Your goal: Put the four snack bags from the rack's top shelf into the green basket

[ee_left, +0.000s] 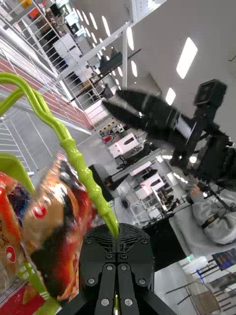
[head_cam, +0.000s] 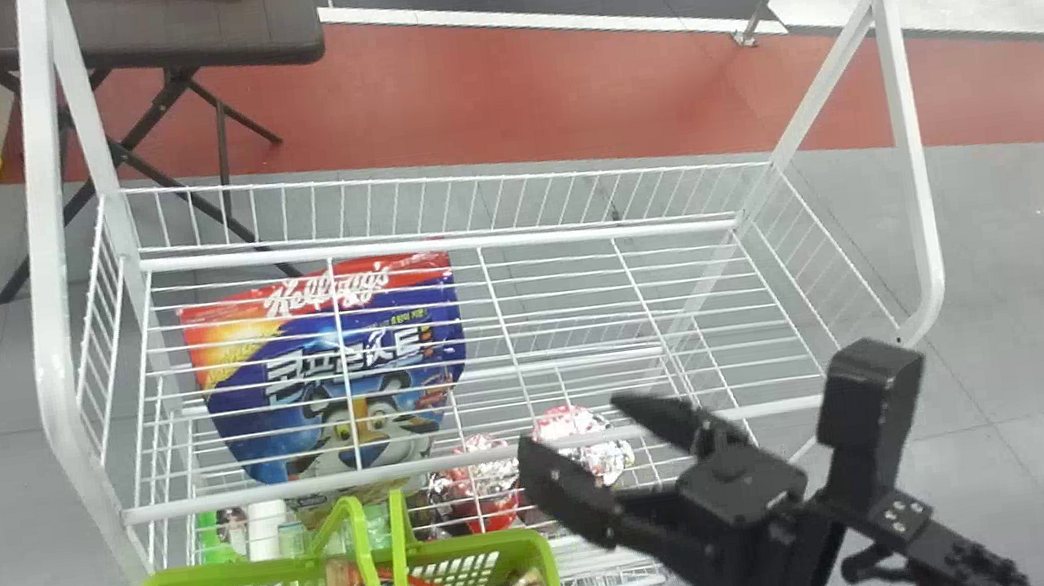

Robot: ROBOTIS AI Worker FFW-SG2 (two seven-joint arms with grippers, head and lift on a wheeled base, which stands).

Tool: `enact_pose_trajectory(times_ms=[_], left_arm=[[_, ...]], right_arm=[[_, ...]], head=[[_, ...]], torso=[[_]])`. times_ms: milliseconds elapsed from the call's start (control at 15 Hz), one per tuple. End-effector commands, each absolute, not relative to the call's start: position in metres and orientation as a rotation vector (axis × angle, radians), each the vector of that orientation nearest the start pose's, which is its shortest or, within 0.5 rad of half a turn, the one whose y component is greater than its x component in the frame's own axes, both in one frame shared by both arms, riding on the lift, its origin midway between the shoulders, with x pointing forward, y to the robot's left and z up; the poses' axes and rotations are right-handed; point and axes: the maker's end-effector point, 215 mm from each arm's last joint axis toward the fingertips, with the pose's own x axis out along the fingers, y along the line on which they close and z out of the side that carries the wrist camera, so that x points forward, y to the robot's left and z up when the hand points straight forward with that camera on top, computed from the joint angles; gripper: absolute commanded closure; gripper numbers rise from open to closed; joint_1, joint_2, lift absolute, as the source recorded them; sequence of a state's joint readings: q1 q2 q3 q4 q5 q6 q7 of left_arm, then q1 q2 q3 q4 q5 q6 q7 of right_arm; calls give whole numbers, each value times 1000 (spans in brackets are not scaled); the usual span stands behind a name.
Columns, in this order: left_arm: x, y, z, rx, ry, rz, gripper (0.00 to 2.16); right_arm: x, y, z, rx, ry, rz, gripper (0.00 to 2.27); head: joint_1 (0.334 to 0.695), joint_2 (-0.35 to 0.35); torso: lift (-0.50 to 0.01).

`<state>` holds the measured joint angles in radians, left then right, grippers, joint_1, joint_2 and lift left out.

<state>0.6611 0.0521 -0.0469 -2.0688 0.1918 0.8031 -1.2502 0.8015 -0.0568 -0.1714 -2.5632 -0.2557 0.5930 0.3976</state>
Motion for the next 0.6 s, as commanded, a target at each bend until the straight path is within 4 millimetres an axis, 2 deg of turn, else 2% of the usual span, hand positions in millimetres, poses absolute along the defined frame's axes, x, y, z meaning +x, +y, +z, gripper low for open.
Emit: enact_pose_trajectory(times_ms=[0,200,267,400,533], left_arm=[[169,-1,-435,-747,760,-1260,2121],[167,1,-436,-758,770,-1256,2118],[166,1,-436,-759,771,-1256,2121],[166,1,-437,-759,777,-1249,2121],[166,1,-437,-760,779,-1248,2121]], right_arm=[[351,-187,-292,126,189,354,46],[361,-208,-255,52,-68,195,29],[360,-216,-256,53,-99,154,22],[360,-218,-273,68,-73,140,29],[359,-222,-276,85,-66,130,29]], head=[[695,-350],[695,-350],[695,-350],[695,-350],[695,-350]], torso=[[0],[0],[0],[0],[0]])
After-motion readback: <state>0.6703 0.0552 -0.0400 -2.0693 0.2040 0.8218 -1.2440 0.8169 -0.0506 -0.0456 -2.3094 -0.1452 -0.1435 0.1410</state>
